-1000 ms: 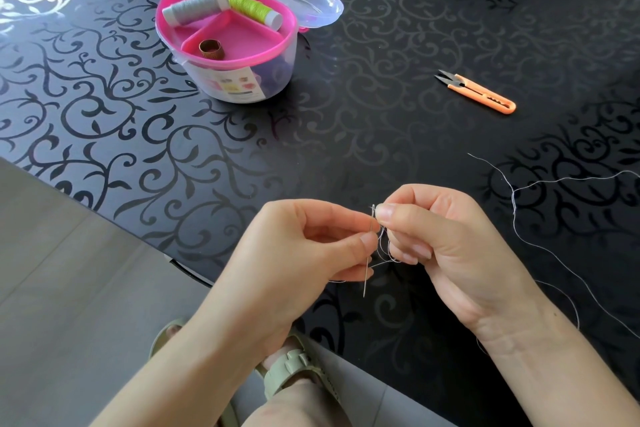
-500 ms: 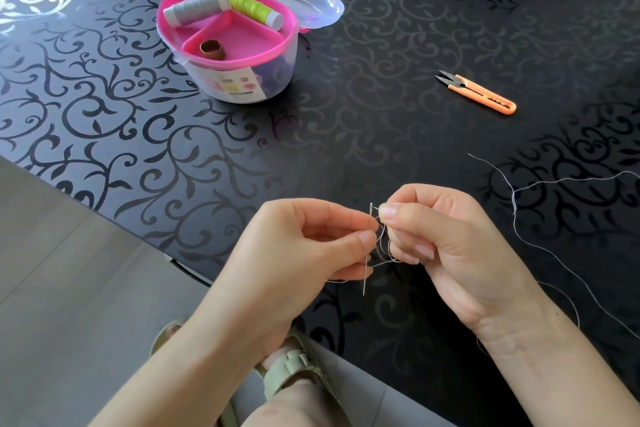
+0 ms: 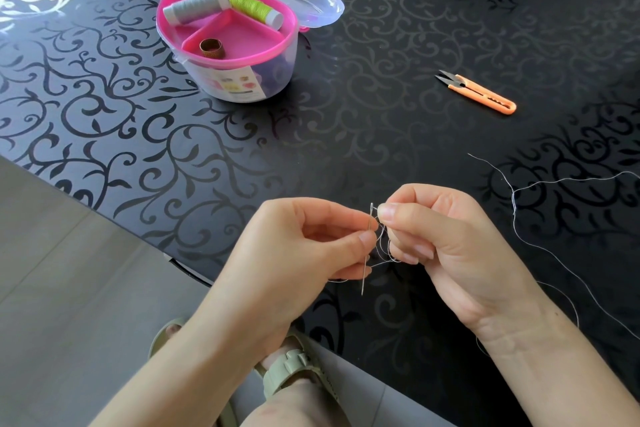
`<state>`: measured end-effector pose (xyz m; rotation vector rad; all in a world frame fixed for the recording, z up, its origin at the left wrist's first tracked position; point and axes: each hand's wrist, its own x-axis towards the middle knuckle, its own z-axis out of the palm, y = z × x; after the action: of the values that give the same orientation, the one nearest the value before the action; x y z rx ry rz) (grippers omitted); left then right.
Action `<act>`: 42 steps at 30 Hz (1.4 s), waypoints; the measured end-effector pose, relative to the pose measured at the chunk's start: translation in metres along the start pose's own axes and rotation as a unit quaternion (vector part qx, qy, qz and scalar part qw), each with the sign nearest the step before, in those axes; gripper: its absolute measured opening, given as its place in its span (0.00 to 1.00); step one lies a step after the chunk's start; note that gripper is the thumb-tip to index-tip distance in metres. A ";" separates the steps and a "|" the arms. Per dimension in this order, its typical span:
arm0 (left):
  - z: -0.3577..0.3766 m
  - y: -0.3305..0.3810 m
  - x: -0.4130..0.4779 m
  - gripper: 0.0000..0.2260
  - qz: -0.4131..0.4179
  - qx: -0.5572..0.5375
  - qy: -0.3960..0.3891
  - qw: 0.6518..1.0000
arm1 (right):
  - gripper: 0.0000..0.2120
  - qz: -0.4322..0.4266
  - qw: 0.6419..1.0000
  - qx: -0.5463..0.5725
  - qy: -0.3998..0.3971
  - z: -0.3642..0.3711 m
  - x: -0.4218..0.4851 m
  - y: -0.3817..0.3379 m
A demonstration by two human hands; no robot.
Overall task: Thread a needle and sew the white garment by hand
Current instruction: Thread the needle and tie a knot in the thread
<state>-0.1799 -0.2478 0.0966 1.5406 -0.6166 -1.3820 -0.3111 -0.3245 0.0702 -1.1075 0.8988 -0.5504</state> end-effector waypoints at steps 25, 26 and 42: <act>-0.002 -0.007 0.003 0.14 0.062 0.051 0.087 0.993 | 0.09 -0.009 1.000 0.001 -0.010 -0.001 -0.001 -0.002; -0.003 -0.006 0.004 0.16 0.084 0.073 0.101 0.989 | 0.10 -0.012 1.000 -0.004 -0.016 -0.001 -0.001 -0.003; -0.004 0.006 -0.001 0.18 0.150 0.240 0.068 0.957 | 0.04 -0.153 0.974 -0.155 -0.065 0.001 -0.013 -0.005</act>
<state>-0.1744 -0.2486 0.1020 1.8089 -1.1089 -0.9248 -0.3171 -0.3159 0.0788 -1.5639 0.7161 -0.5936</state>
